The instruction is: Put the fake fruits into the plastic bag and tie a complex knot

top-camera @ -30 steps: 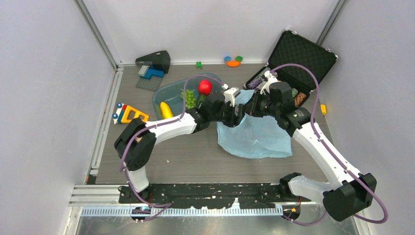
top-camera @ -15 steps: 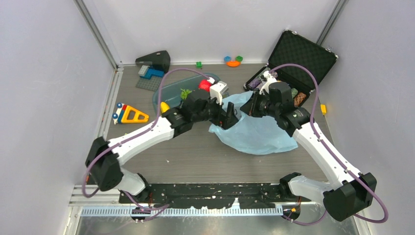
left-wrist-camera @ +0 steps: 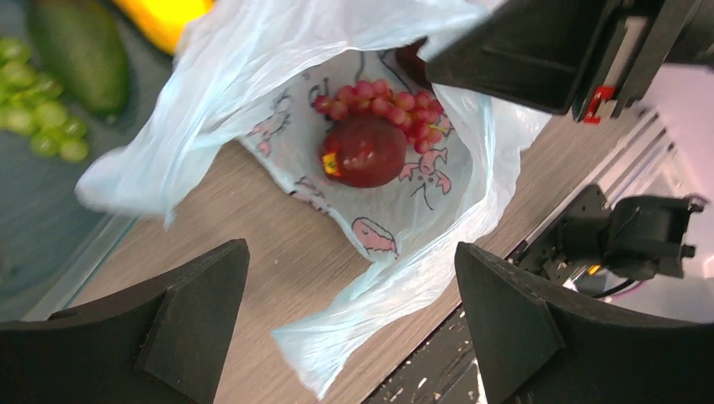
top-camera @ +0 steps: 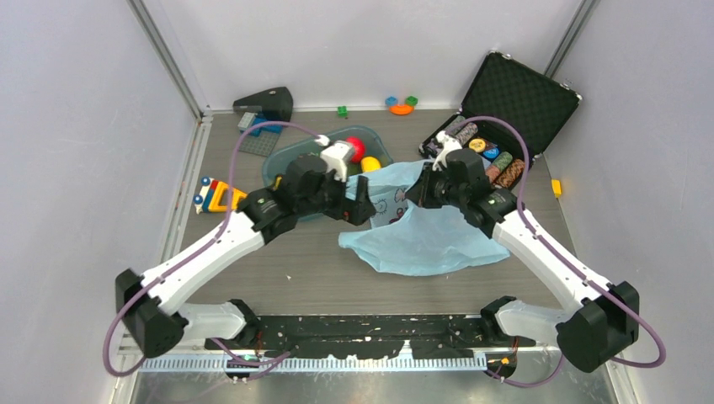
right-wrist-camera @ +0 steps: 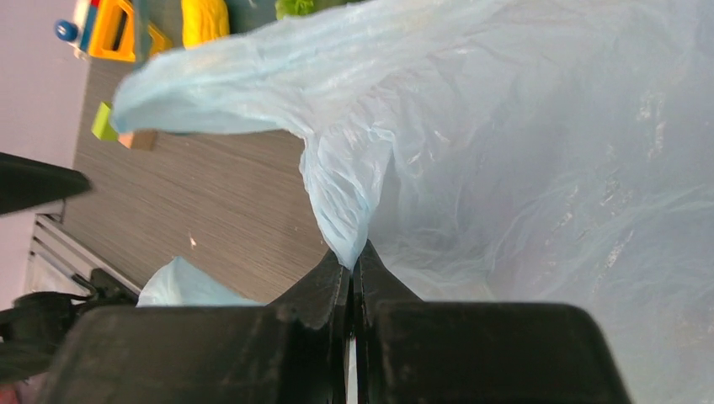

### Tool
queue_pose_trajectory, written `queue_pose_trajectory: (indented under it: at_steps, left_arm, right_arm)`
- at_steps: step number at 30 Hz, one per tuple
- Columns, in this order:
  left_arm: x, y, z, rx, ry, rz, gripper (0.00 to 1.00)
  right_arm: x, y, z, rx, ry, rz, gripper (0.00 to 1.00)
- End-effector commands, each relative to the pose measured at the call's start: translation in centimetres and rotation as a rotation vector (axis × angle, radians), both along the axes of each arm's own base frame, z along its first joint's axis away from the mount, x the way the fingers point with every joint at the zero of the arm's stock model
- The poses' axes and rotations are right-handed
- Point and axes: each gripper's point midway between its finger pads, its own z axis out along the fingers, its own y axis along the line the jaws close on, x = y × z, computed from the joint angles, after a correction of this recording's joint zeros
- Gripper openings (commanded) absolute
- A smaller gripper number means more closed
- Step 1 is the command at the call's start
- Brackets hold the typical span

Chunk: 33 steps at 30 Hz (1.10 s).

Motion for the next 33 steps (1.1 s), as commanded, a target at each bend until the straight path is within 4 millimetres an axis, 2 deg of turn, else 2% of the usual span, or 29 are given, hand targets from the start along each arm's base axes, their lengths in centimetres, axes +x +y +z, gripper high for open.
queue_pose_trajectory:
  at_steps: [1,6,13,18,23,28,33]
  left_arm:
    - [0.5,3.4,1.9,-0.166,0.032,0.147,0.97]
    - [2.3,6.9,-0.4,-0.218,0.102,0.279,0.98]
    - [6.2,9.0,-1.4,-0.393,0.158,0.409,0.94]
    - [8.4,9.4,-1.1,-0.494,0.157,0.481,0.91]
    - [10.7,8.7,-1.1,-0.554,0.172,0.506,0.93]
    - [11.9,8.0,-3.3,-0.502,0.228,0.498,0.91]
    - [11.9,7.4,-4.5,-0.475,0.231,0.452,0.84]
  right_arm:
    - [0.7,0.8,-1.9,-0.057,-0.035,0.004,0.05]
    - [0.7,2.2,-3.6,-0.058,-0.015,0.027,0.05]
    - [0.8,3.1,-4.8,-0.067,0.003,0.046,0.05]
    - [0.7,3.1,-4.9,-0.073,0.001,0.046,0.05]
    - [0.7,3.1,-5.0,-0.079,-0.001,0.046,0.05]
    - [0.7,3.0,-4.9,-0.083,-0.006,0.046,0.05]
    - [0.7,2.8,-4.9,-0.086,-0.009,0.042,0.05]
